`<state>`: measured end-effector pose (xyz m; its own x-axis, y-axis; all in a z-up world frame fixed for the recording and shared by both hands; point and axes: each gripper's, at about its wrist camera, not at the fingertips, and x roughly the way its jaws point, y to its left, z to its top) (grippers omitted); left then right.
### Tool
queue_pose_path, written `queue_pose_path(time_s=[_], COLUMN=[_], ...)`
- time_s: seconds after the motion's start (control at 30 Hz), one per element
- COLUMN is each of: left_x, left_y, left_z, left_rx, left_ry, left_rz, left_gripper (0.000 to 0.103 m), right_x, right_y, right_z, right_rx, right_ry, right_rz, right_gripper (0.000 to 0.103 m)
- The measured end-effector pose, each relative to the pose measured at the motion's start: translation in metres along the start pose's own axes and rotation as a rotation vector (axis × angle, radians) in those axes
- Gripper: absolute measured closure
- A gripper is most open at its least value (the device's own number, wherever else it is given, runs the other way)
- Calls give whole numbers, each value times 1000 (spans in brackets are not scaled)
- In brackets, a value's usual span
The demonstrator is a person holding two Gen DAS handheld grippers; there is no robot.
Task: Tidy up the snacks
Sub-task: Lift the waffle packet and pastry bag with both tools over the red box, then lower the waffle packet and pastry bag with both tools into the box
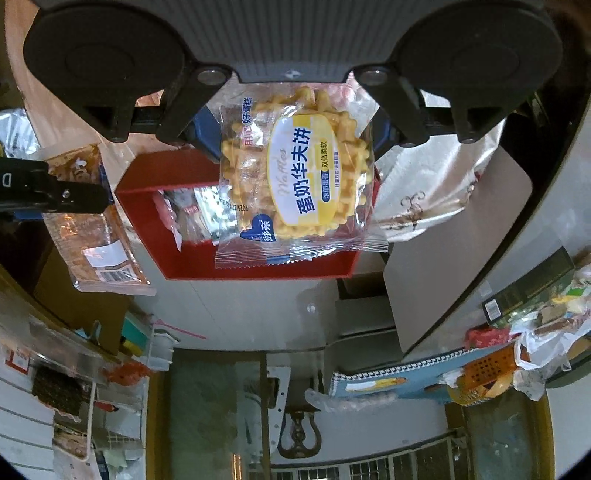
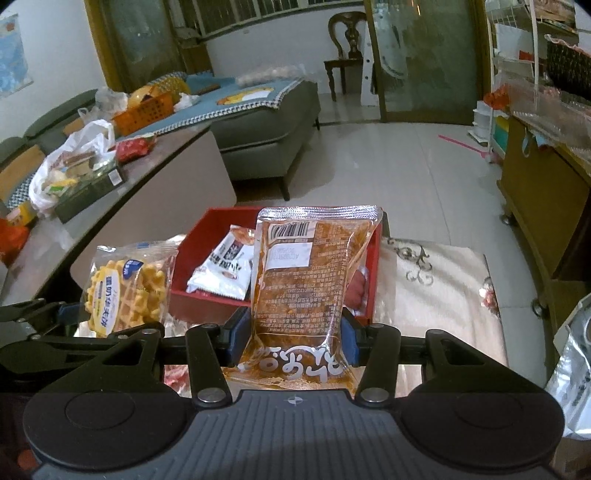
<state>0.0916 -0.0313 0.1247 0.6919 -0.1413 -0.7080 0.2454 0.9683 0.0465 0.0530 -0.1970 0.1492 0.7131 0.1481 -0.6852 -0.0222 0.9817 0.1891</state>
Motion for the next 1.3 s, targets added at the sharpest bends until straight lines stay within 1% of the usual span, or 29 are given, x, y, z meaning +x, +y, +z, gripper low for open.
queue_pose_path(time_s=[0.4,0.73,1.07,1.3], left_x=[15,27,46,67], left_y=[6,3,1,-4], left_z=[19,31,45,53], left_rx=[-2,10,7,7], left_ry=[-27,-45,-41,-20], left_rz=[32,49,61,59], left_gripper=[31,31,31,31], right_x=[13,25,43,62], right_y=[-7,-9,-10,-10], right_z=[16,26,35,37], right_rx=[8,8,15,9], right_ry=[-19,-27,-17,12], right_rz=[-12,-17,-21,-19], right_gripper=[45,45,45,45])
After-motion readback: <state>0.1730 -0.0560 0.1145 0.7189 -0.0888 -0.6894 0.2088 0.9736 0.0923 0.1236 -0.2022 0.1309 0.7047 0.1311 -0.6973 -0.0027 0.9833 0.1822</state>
